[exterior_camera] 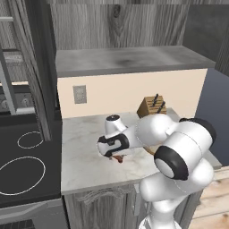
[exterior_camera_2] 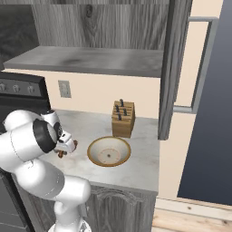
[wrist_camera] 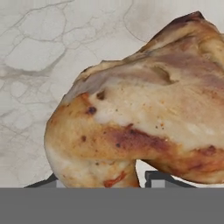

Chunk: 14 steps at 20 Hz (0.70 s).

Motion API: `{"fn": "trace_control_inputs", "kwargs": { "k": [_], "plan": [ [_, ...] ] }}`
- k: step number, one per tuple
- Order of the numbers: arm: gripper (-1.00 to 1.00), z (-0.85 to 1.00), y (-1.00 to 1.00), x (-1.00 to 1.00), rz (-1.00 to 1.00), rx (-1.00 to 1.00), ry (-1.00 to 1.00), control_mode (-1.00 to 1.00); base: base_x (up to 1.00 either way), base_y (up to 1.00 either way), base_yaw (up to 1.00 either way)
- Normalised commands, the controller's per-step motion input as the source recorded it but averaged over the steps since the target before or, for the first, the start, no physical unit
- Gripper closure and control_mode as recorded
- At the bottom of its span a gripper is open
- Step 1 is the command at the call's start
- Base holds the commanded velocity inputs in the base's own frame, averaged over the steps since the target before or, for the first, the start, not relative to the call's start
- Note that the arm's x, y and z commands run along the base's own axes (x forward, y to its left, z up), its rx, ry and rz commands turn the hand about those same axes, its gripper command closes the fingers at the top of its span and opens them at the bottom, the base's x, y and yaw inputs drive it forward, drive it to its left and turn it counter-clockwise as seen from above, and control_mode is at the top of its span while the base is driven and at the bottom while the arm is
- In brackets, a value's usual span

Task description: Retrieve the bowl from the cabinet, then place the raw meat into the bowl to avoid contamination.

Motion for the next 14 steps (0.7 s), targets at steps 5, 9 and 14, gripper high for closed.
{"fn": "trace_control_inputs", "kwargs": {
  "k": [5,9,14],
  "plan": [
    [1.0,0.17,-0.05,-0.15,-0.07,0.01,-0.16,-1.0,0.0,0.0,0.0],
    [1.0,0.51,-0.28,-0.26,-0.08,0.01,-0.24,-1.0,0.0,0.0,0.0],
    [1.0,0.62,-0.38,-0.26,-0.09,0.0,-0.19,-1.0,0.0,0.0,0.0]
  ]
}}
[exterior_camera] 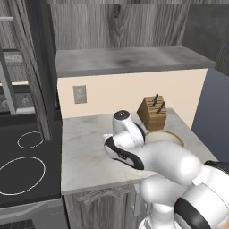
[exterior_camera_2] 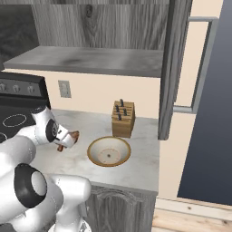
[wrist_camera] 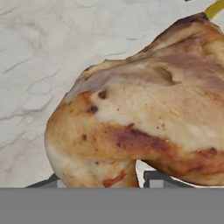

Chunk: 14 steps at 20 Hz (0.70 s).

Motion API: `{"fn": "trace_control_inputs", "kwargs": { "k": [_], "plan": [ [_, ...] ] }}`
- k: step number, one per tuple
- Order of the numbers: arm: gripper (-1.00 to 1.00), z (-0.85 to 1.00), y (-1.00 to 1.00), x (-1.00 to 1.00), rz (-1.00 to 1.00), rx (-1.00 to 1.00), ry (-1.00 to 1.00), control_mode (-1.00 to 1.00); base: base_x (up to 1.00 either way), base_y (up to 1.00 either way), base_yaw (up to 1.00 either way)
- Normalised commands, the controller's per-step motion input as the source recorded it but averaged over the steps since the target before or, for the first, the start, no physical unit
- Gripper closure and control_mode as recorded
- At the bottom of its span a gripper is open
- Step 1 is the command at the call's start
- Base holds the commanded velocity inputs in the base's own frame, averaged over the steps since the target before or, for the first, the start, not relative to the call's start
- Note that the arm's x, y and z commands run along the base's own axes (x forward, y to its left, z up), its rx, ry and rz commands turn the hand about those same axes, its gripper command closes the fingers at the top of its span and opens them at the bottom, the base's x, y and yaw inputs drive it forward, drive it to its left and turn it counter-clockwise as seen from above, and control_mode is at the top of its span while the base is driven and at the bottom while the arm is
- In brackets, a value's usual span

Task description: Retrieve the bowl from the cabinet, then place the raw meat into the bowl to avoid contamination.

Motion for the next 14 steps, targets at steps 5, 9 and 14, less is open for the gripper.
{"fn": "trace_control_inputs", "kwargs": {
  "k": [5,9,14],
  "plan": [
    [1.0,0.62,-0.49,-0.21,-0.11,0.0,-0.1,-1.0,0.0,0.0,0.0],
    [1.0,0.51,-0.63,-0.12,-0.12,0.0,-0.03,-1.0,0.0,0.0,0.0],
    [1.0,0.39,-0.73,0.0,-0.1,0.0,0.01,-1.0,0.0,0.0,0.0]
  ]
}}
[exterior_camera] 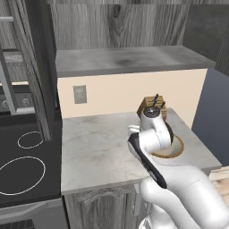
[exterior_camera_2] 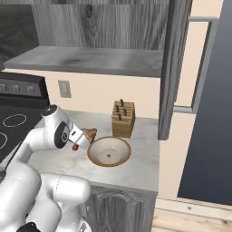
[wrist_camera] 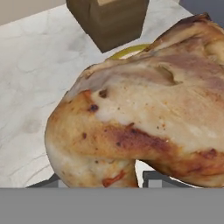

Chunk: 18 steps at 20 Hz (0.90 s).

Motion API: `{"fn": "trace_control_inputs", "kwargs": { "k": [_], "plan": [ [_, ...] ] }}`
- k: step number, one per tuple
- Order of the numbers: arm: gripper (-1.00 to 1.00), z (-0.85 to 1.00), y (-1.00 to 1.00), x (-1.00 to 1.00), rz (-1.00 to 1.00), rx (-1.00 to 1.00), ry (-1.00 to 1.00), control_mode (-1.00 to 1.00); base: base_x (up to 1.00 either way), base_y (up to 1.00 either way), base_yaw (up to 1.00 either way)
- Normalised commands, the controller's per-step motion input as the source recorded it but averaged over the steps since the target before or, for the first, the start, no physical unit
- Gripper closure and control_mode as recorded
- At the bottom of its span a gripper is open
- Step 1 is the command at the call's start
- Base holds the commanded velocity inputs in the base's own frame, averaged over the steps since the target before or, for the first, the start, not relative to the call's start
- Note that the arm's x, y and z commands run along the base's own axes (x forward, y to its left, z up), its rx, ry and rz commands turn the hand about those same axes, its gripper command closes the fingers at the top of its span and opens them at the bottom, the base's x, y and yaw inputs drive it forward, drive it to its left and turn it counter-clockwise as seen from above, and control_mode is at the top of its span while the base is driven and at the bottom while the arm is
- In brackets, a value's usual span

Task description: Retrieve the bowl from the cabinet, then place the raw meat into the bowl to avoid contamination.

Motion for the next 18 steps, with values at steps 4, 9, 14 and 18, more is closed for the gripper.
{"fn": "trace_control_inputs", "kwargs": {
  "k": [4,9,14,18],
  "plan": [
    [1.0,0.3,-0.74,0.0,-0.1,0.0,0.02,-1.0,0.0,0.0,0.0],
    [1.0,0.07,-0.58,0.0,-0.07,0.01,0.03,-1.0,0.0,0.0,0.0],
    [1.0,-0.17,-0.15,0.02,0.0,0.04,0.06,-1.0,0.0,0.0,0.0],
    [1.0,-0.33,0.0,0.13,0.03,0.03,0.12,-1.0,0.0,0.0,0.0]
  ]
}}
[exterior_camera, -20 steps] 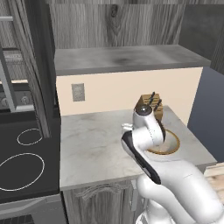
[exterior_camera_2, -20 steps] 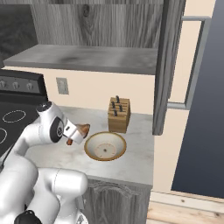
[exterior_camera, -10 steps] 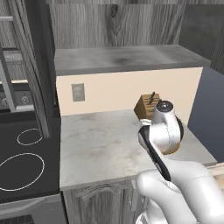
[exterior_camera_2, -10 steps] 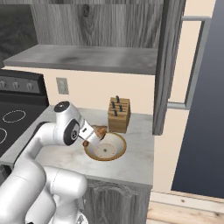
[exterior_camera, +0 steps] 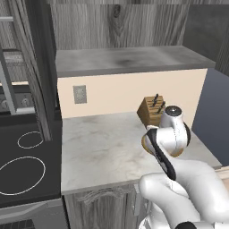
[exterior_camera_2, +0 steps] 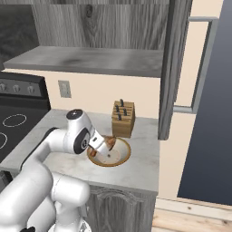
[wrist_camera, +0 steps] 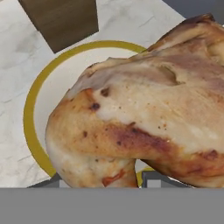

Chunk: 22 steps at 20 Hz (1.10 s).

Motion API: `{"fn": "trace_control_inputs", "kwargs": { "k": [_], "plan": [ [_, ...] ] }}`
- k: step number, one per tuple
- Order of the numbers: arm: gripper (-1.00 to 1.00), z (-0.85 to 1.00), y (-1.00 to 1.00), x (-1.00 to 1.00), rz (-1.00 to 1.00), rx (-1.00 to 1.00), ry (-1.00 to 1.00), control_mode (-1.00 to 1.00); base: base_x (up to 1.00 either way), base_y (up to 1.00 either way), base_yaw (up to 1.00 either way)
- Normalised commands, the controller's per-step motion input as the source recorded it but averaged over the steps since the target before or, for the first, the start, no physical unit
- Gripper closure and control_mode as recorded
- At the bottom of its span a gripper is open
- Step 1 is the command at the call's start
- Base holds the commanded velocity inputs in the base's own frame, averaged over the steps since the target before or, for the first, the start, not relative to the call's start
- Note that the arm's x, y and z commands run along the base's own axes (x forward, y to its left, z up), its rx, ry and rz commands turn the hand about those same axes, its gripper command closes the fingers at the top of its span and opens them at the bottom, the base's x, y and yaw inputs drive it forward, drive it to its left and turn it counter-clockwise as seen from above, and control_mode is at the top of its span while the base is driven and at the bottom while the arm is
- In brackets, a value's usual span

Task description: Retrieve the bowl from the cabinet, then place the raw meat into the bowl to avoid contamination.

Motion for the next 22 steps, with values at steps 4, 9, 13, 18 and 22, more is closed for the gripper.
{"fn": "trace_control_inputs", "kwargs": {
  "k": [4,9,13,18,22],
  "plan": [
    [1.0,-0.19,0.0,0.21,0.03,0.01,0.04,-1.0,0.0,0.0,0.0],
    [1.0,-0.19,0.0,0.22,0.01,0.01,0.06,-1.0,0.0,0.0,0.0],
    [1.0,-0.21,0.0,0.2,0.01,0.01,0.07,-1.0,0.0,0.0,0.0],
    [-1.0,-0.2,0.0,0.09,0.0,0.0,0.07,-1.0,0.0,0.0,0.0],
    [-1.0,-0.2,0.0,0.05,0.0,0.01,0.08,-1.0,0.0,0.0,0.0]
  ]
}}
